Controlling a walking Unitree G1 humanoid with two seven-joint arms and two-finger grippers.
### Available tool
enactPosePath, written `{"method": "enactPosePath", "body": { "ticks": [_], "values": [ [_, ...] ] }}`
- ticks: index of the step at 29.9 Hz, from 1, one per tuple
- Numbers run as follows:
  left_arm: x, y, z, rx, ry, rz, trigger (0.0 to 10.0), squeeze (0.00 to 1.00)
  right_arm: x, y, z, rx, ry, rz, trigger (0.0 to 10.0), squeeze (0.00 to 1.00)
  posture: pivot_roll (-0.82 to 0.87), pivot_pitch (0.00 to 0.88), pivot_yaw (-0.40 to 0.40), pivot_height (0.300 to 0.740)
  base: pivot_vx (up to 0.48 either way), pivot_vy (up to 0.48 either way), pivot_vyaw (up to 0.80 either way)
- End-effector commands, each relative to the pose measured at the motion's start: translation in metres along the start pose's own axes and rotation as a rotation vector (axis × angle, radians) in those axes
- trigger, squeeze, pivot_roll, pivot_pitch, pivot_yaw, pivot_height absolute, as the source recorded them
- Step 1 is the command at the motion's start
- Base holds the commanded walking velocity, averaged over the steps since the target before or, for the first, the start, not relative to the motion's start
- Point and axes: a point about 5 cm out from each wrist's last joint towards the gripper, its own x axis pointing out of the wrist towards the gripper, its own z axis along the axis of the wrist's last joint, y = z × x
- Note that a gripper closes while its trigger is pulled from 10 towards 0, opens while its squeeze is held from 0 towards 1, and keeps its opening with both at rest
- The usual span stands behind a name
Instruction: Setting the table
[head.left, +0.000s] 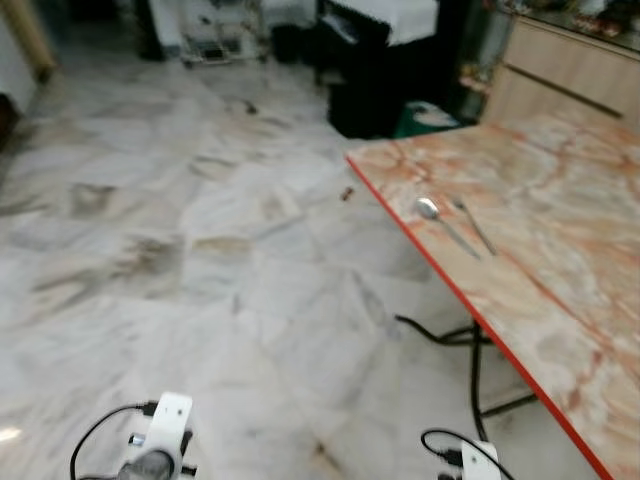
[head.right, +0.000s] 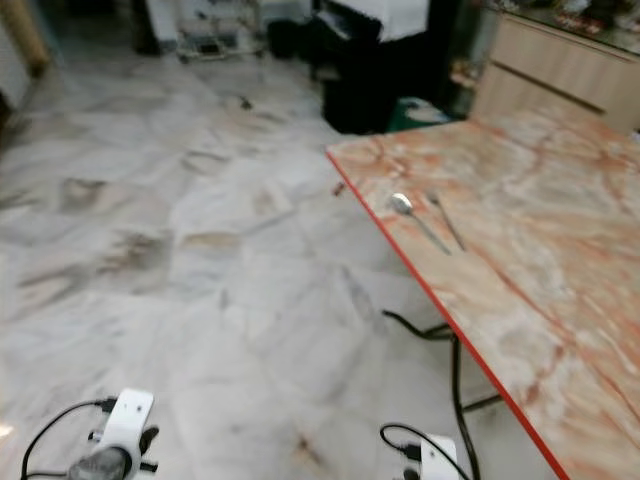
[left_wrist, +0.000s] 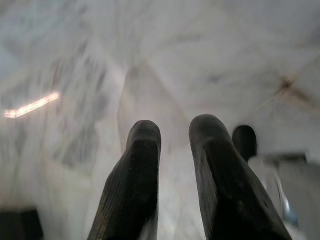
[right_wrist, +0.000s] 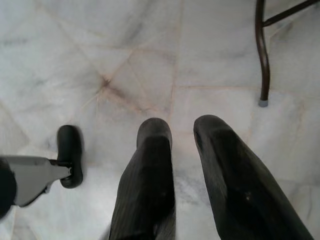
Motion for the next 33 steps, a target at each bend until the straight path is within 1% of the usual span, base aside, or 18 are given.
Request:
{"method": "enactPosePath", "body": {
  "ticks": [1,9,12,15,21,23,25,26,27,28,30,31,33],
  "values": [
    [-0.001,0.004,-0.006,-0.022,0.024,0.02,10.0,0.0,0.001,0.004,0.002,-0.006,-0.001,0.011,10.0,0.0,0.11,0.0,-0.029,0.727,0.0,0.0,0.8],
    [-0.003,0.002,-0.015,-0.042,0.048,0.028,10.0,0.0,0.001,0.002,0.001,-0.01,0.003,0.013,10.0,0.0,0.12,0.0,-0.042,0.727,0.0,0.0,0.73],
    [-0.004,0.002,-0.019,-0.047,0.059,0.032,10.0,0.0,0.001,0.001,0.001,0.005,0.002,0.01,10.0,0.0,0.12,0.0,-0.047,0.727,0.0,0.0,0.0],
    [-0.005,0.003,-0.022,-0.053,0.071,0.039,10.0,0.0,0.0,0.0,0.003,0.035,-0.022,0.002,10.0,0.0,0.12,0.0,-0.049,0.727,0.0,0.0,0.0],
    [-0.006,0.004,-0.023,-0.051,0.073,0.045,10.0,0.0,0.0,0.0,0.009,0.003,-0.072,-0.005,10.0,0.0,0.11,0.0,-0.041,0.727,0.0,0.0,0.0],
    [-0.006,0.005,-0.023,-0.046,0.071,0.046,10.0,0.0,0.0,0.0,0.011,0.022,-0.1,-0.009,10.0,0.0,0.1,0.0,-0.032,0.727,0.0,0.0,0.0],
    [-0.006,0.005,-0.023,-0.041,0.07,0.045,10.0,0.0,0.0,0.0,0.013,0.009,-0.115,-0.012,10.0,0.0,0.09,0.0,-0.03,0.727,0.0,0.0,0.0],
    [-0.006,0.005,-0.023,-0.038,0.07,0.044,10.0,0.0,0.002,0.004,0.046,-0.01,-0.261,0.006,10.0,0.0,0.09,0.0,-0.03,0.727,0.0,0.0,0.0],
    [-0.006,0.005,-0.023,-0.036,0.07,0.044,10.0,0.0,0.001,0.006,0.079,-0.036,-0.412,0.02,10.0,0.0,0.09,0.0,-0.028,0.727,0.0,0.0,0.0],
    [-0.006,0.006,-0.022,-0.035,0.07,0.045,10.0,0.0,-0.005,0.01,0.114,-0.063,-0.583,0.036,10.0,0.0,0.09,0.0,-0.026,0.727,0.0,0.0,0.0],
    [-0.006,0.006,-0.022,-0.035,0.069,0.046,10.0,0.0,-0.007,0.01,0.119,-0.061,-0.614,0.037,10.0,0.0,0.09,0.0,-0.025,0.727,0.0,0.0,0.0],
    [-0.006,0.006,-0.022,-0.033,0.069,0.047,10.0,0.0,-0.01,0.009,0.127,-0.058,-0.662,0.038,10.0,0.0,0.09,0.0,-0.023,0.727,0.0,0.0,0.0],
    [-0.006,0.006,-0.022,-0.029,0.069,0.047,10.0,0.0,-0.012,0.009,0.133,-0.063,-0.699,0.041,10.0,0.0,0.08,0.0,-0.021,0.727,0.0,0.0,0.0]
  ]
}}
